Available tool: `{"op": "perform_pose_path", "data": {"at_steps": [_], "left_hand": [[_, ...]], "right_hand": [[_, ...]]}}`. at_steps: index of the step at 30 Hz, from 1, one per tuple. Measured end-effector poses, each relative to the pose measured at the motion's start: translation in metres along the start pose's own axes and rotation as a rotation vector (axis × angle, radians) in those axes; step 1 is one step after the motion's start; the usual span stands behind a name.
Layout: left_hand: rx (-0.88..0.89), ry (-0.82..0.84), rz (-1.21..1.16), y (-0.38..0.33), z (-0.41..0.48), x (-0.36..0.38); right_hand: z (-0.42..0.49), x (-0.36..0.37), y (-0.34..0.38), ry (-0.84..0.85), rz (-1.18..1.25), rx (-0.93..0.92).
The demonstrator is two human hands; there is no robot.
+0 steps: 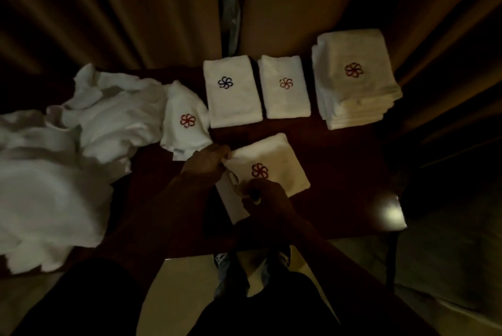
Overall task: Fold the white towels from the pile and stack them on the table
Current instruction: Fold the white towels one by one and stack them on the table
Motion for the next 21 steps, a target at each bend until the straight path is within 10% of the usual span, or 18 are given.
{"op": "perform_pose_path", "data": {"at_steps": [21], "left_hand": [[-0.151, -0.036, -0.192, 0.042, -0.013, 0.006]], "right_hand": [[0.005, 0.033, -0.002, 0.319, -0.029, 0.120]]}}
Point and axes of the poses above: each hand's wrist, its own z-axis towards the middle knuckle, its own x-axis out of the palm, y = z × x, the point moved 5 cm from there along z, towards the middle knuckle, and after that the axes turned 8 degrees about z, right-handed, at the moved point
